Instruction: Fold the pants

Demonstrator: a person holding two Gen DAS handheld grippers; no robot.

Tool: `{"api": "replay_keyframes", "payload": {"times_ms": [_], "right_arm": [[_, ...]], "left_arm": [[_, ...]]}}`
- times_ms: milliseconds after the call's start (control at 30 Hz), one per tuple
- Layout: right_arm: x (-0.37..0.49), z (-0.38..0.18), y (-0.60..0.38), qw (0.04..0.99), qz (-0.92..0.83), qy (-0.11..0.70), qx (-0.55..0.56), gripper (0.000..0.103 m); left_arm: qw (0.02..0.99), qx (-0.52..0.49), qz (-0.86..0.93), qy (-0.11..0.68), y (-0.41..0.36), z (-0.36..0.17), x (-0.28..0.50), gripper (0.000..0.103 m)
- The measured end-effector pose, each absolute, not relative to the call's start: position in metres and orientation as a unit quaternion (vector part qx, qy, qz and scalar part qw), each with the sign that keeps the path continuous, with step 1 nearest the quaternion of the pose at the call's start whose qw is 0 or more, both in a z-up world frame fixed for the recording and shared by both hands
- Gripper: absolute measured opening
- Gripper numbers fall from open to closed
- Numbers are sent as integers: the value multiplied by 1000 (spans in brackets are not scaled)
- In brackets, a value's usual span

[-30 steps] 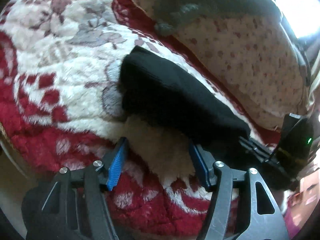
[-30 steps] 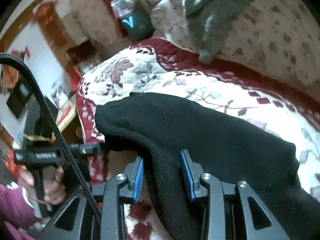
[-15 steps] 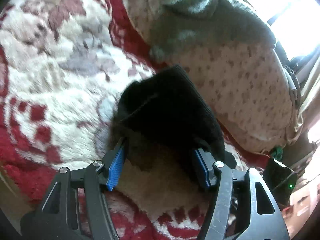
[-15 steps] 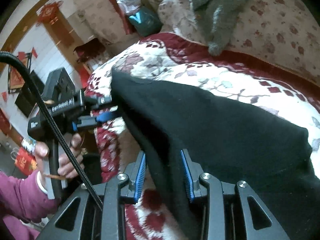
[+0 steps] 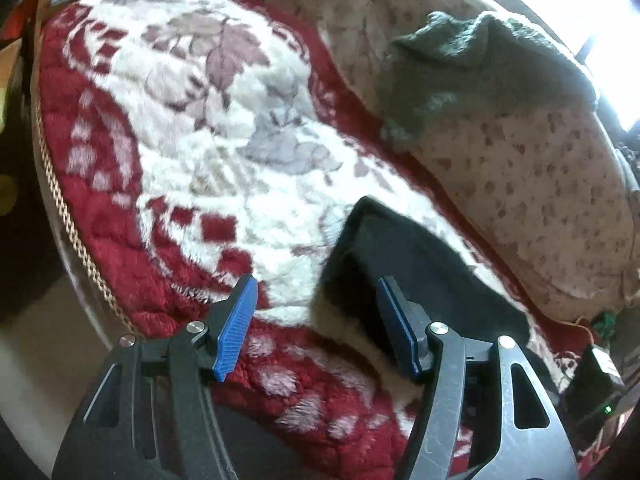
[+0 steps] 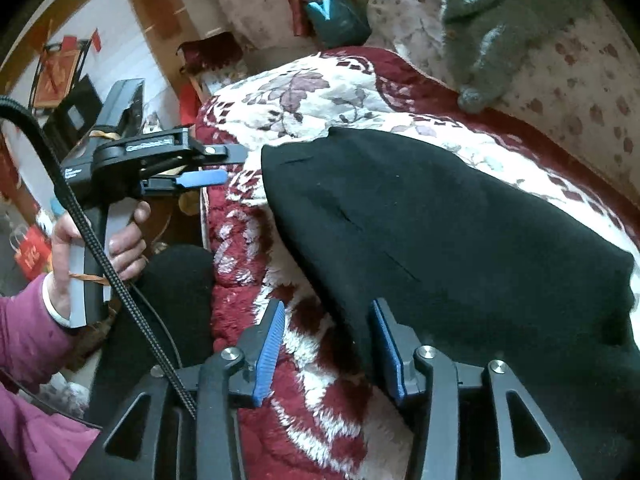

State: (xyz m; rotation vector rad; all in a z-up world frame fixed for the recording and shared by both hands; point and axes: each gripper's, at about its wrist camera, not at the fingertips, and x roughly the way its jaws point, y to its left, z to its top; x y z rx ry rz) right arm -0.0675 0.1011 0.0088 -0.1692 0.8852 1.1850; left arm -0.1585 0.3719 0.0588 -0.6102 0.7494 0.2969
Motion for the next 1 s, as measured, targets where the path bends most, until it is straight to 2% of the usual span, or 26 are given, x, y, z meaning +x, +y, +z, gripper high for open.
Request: {"api": "replay_keyframes", "payload": {"times_ms": [100, 200, 400, 500, 567, 700, 800, 1000], "right_arm": [[-55, 18, 75, 738, 534, 413, -22, 44], [-37, 32, 35, 783, 480, 395, 8, 44], [30, 31, -22, 811, 394, 423, 92, 43], [57, 15, -15, 784, 410, 446, 134, 28], [66, 5, 0, 776, 412, 461, 124, 12], [69, 8, 5, 806, 380, 443, 97, 12], [71, -7, 8, 805, 360, 464, 89, 12], [47, 27, -30, 805, 386, 428, 141, 26]], "left_arm": [[889, -271, 128, 346, 357, 73, -157, 61], [898, -249, 102, 347, 337, 79, -144, 61], [896, -221, 52, 383, 287, 63, -108, 61], [885, -203, 67, 414, 274, 49, -99, 61], [879, -197, 84, 426, 273, 40, -100, 61], [883, -190, 83, 421, 271, 36, -108, 61], [886, -161, 97, 425, 261, 34, -106, 61], [886, -150, 92, 428, 240, 49, -107, 61]]}}
